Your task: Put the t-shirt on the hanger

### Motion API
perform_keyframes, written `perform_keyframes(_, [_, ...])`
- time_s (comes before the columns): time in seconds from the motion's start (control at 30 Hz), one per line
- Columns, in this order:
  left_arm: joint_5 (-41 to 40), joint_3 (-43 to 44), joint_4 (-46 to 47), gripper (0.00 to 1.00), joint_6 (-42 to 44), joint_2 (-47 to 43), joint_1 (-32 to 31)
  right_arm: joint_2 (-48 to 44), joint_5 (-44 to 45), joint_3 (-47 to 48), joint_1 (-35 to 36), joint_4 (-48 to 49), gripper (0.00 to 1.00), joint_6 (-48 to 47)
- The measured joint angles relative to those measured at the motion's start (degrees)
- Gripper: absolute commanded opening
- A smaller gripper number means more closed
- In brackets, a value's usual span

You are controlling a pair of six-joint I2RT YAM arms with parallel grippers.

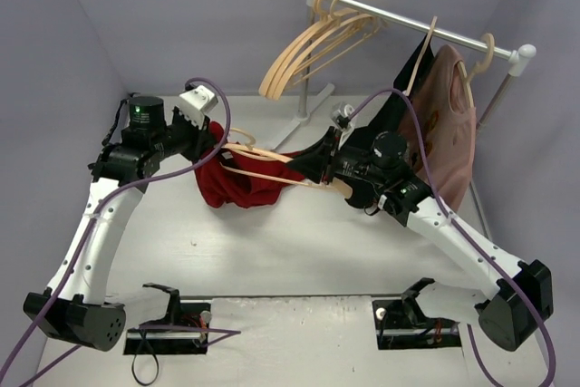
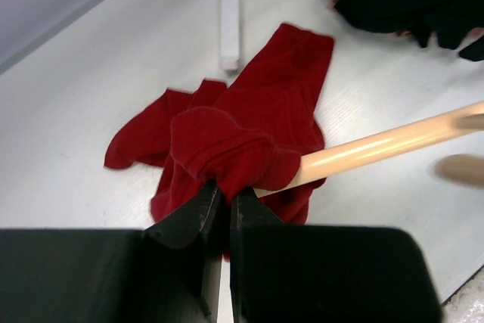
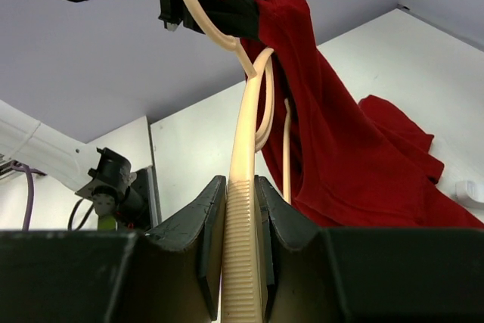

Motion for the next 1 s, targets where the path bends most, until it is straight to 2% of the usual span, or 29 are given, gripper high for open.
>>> perform_keyframes(0.43, [11.1,19.34,-3.04,0.0,-1.4,2.84,-0.02,8.07,-0.72,13.16,0.02,6.64,0.0,-0.35])
perform_keyframes(0.8, [11.37,20.64,-3.07,0.0,-2.47,0.03,-0.39,10.97,-1.66,14.12,0.37,16.74,0.0,4.81])
perform_keyframes(0.97, [9.61,20.64,-3.42,0.23,-2.96,-0.06,-0.74,11.1,-1.31,12.06,1.04,19.94,0.0,6.19])
perform_keyframes(1.0, [9.2,20.64,-3.55,0.3,-2.98,-0.15,-0.85,11.1,-1.14,11.73,1.11,20.31,0.0,6.3])
